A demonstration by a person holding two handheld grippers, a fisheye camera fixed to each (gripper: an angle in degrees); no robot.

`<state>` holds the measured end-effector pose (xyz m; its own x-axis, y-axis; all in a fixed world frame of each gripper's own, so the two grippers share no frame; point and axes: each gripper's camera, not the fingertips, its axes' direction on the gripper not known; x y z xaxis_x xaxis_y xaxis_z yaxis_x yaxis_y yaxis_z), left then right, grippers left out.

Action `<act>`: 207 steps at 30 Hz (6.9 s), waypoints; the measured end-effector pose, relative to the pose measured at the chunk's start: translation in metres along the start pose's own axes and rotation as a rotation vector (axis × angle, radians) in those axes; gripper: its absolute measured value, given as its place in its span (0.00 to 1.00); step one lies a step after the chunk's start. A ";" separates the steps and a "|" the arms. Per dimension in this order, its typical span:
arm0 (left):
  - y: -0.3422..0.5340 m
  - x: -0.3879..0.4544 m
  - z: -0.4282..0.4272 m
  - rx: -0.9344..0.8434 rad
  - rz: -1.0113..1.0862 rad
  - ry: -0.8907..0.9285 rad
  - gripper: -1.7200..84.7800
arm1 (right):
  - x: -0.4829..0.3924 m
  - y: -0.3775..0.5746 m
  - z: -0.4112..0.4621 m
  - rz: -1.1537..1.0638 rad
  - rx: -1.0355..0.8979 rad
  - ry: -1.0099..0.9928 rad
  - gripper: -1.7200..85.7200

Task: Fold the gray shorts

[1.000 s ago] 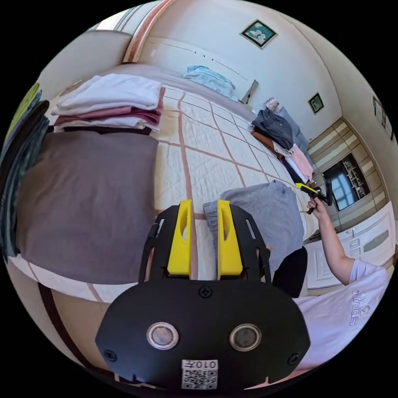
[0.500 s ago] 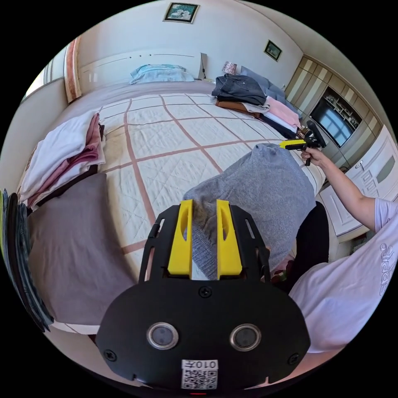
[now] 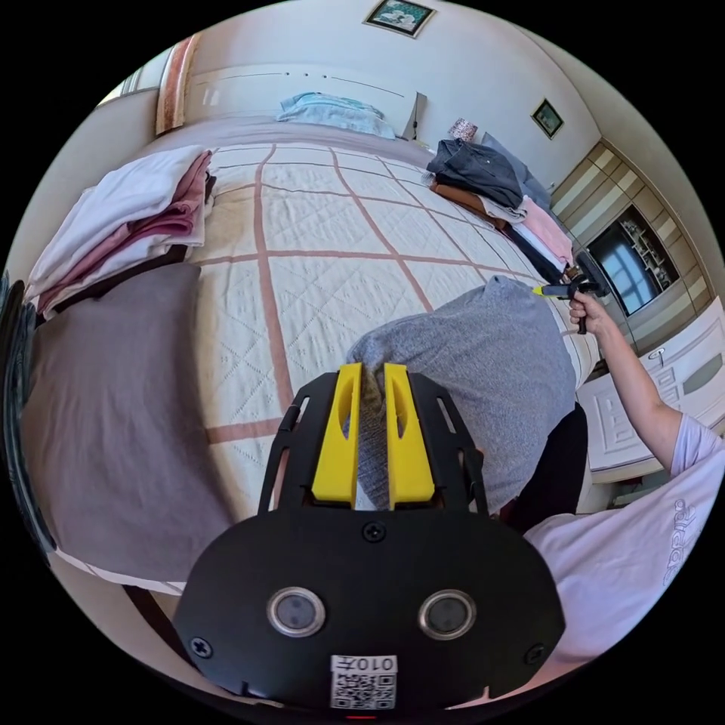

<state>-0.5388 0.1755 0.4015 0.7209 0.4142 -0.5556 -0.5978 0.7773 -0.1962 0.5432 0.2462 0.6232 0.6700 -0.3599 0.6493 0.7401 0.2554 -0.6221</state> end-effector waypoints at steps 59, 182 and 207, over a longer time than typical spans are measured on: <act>0.166 0.178 -0.097 0.170 0.363 -0.089 0.04 | -0.222 0.363 0.013 -0.239 0.283 0.429 0.18; 0.079 -0.045 -0.088 0.277 -0.390 0.670 0.03 | -0.570 0.271 0.107 -0.690 0.501 0.222 0.08; -0.343 0.546 0.011 -0.260 0.516 0.131 0.06 | -0.077 0.398 0.059 0.481 0.783 -0.469 0.09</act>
<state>0.0637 0.1403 0.1749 0.2746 0.6334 -0.7235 -0.9379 0.3421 -0.0565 0.7897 0.4281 0.3516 0.7361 0.2784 0.6169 0.1055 0.8531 -0.5110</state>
